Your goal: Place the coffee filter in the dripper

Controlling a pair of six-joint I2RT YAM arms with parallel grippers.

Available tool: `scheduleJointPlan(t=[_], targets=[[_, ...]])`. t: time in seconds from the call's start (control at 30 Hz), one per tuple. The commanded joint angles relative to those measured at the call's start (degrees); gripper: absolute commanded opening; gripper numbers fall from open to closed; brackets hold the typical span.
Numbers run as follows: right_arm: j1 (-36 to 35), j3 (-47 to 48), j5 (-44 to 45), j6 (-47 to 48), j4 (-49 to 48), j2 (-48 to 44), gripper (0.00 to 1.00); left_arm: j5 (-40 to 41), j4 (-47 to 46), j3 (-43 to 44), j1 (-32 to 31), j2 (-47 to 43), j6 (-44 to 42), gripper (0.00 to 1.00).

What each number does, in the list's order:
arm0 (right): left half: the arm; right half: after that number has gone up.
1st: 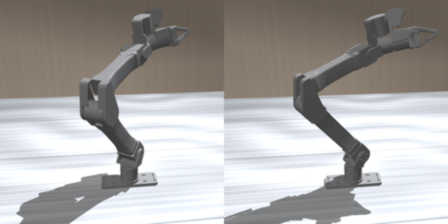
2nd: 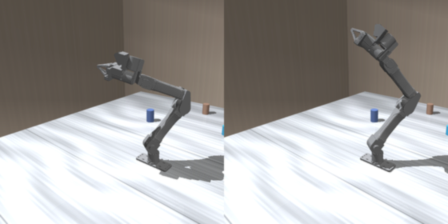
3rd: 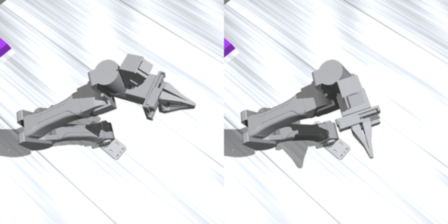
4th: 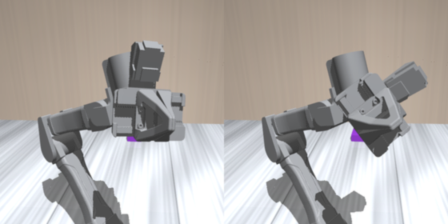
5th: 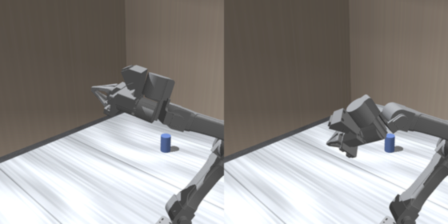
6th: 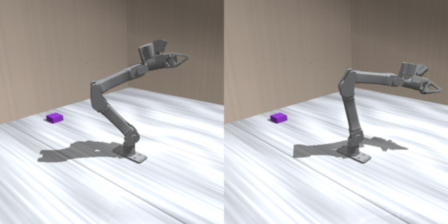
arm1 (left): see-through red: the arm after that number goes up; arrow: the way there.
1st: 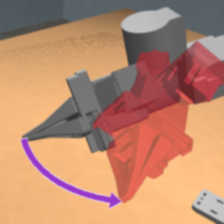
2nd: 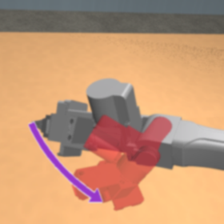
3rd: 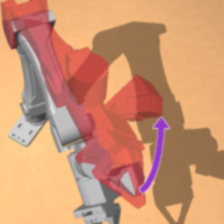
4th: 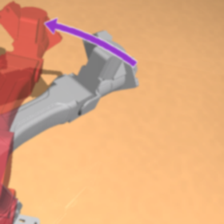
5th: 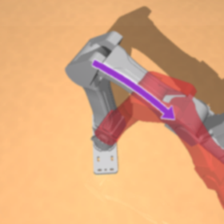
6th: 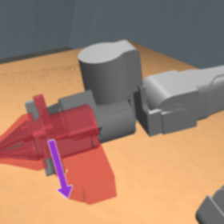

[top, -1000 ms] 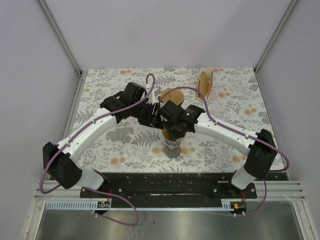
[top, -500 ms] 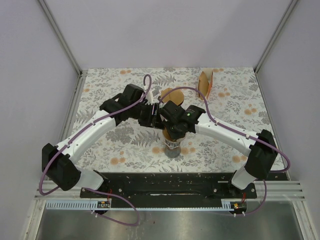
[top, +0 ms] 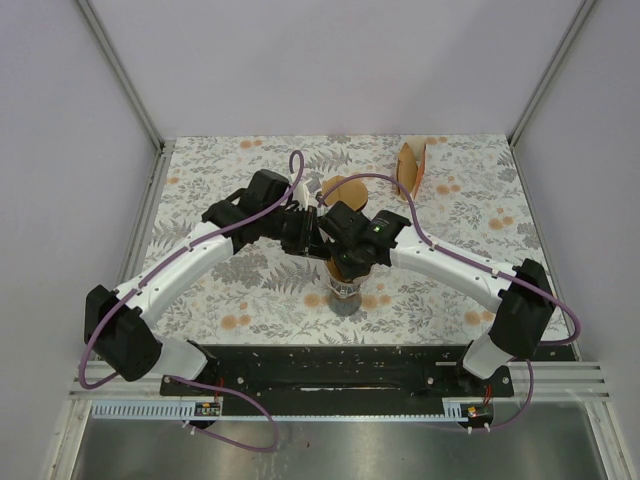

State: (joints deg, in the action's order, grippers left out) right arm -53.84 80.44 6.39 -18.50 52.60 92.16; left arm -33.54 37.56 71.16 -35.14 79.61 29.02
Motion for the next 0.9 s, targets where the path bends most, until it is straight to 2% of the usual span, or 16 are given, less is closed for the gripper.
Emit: scheduleJointPlan(t=[0.0,0.2,0.87], targets=[[-0.8,0.4,-3.3,-1.6,-1.9,1.4,0.0,-3.2,-3.8,-0.8,-0.5,-0.5,0.4,0.12],[-0.8,1.6,-2.1,-1.7,-2.1,-1.9,0.0,-2.3,-3.4,-0.8,-0.5,-0.7,-0.1,0.0],[-0.8,3.9,-2.3,-0.8,-5.3,-8.2,0.0,-0.4,-2.2,0.1,-0.5,-1.6,-1.6,0.0]])
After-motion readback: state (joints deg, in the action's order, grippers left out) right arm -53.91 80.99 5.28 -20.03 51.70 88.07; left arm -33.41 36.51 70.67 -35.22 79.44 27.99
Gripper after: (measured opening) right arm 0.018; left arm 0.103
